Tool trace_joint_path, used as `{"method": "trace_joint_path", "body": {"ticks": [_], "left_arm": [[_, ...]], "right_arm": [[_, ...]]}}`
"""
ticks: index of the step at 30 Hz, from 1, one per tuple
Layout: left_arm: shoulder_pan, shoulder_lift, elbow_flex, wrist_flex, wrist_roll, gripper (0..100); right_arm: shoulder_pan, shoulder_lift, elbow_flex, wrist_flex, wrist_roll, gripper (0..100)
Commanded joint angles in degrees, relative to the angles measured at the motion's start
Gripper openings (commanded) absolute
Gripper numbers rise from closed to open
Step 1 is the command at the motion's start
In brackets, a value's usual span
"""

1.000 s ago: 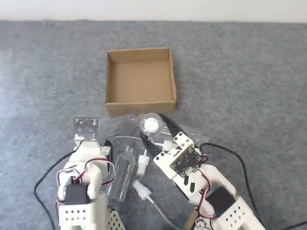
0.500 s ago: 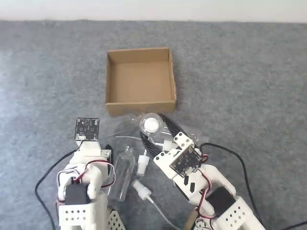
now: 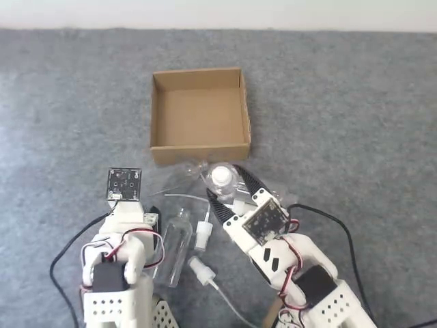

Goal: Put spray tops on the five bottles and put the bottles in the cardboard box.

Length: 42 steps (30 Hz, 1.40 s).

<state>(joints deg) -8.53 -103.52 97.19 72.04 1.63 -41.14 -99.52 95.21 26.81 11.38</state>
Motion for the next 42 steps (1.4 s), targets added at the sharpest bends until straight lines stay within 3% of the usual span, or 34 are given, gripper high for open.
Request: {"method": "trace_joint_path", "body": {"ticks": [1,6,12,33,42], "left_arm": [[-0.1,-0.7,-0.7,0.3,-0.2,11],[-0.1,-0.7,-0.7,0.3,-0.2,11],[-0.1,-0.7,-0.7,0.3,-0.2,11],[-0.1,-0.7,-0.7,0.3,-0.2,11],[-0.1,-0.7,-0.7,0.3,-0.2,11]], "right_arm": [[0.8,-1.2,-3.0,0.4,-1.1,6.9],[0.8,-0.6,-4.2,0.7,-1.1,6.9],[0.8,-0.6,-11.2,9.5,-1.6,6.9],[0.8,0.0,-17.8,15.0,-1.6,6.9],[0.8,16.9,-25.9,14.4,-1.6,6.9]]}}
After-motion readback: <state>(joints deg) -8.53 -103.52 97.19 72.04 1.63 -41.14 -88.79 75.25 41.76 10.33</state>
